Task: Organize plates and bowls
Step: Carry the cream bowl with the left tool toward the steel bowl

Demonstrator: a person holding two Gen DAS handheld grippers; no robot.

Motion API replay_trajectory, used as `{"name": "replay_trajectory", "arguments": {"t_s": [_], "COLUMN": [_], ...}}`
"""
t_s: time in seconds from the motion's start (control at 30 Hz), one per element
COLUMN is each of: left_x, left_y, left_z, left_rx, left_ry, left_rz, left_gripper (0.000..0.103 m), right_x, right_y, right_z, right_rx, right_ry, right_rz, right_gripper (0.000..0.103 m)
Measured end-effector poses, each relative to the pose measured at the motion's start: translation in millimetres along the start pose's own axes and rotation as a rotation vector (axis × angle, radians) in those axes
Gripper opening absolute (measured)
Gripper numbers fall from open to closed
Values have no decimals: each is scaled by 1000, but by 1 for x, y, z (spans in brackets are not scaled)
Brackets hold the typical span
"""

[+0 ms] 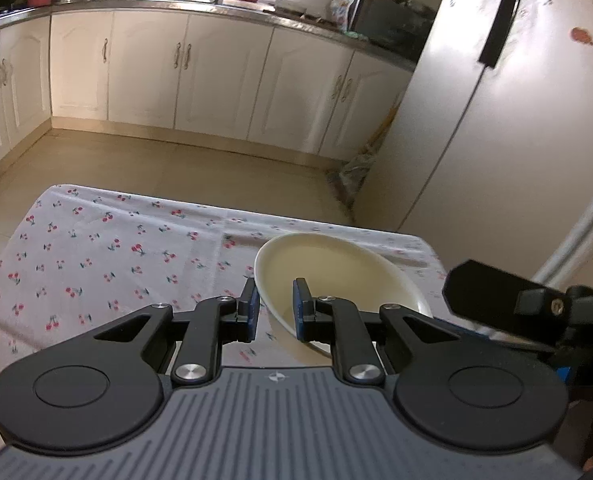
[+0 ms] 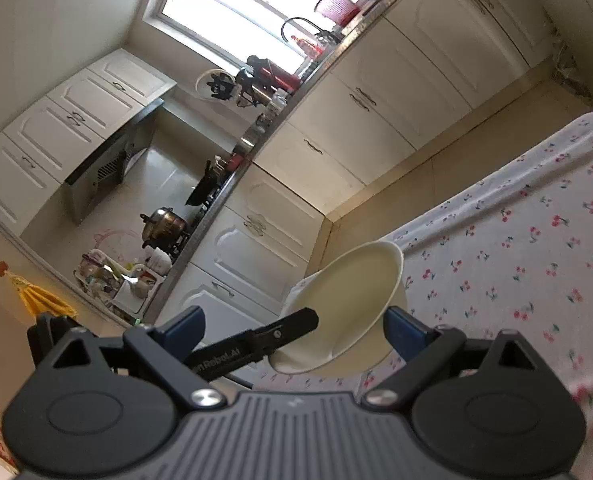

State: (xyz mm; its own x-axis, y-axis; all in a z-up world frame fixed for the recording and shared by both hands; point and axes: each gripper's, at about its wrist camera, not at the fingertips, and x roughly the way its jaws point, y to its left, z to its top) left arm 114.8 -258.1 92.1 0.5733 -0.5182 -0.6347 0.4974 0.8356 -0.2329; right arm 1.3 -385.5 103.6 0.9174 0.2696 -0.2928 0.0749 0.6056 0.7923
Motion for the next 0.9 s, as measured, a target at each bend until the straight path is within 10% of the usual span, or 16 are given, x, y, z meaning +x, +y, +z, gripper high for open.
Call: {"name": "replay_trajectory", "arguments": {"t_s": [0.9], "left_x": [-116], "left_y": [-18], "left_z": [-109], "left_rx": [34], "left_ry": [-71], "left_rz": [-162], "left_gripper": [17], "right_x": [-121], "right_y": [55], "right_z": [-123], "right_rx": [-41], "right_ry": [-54], "right_rz": [47], "right_gripper": [96]}}
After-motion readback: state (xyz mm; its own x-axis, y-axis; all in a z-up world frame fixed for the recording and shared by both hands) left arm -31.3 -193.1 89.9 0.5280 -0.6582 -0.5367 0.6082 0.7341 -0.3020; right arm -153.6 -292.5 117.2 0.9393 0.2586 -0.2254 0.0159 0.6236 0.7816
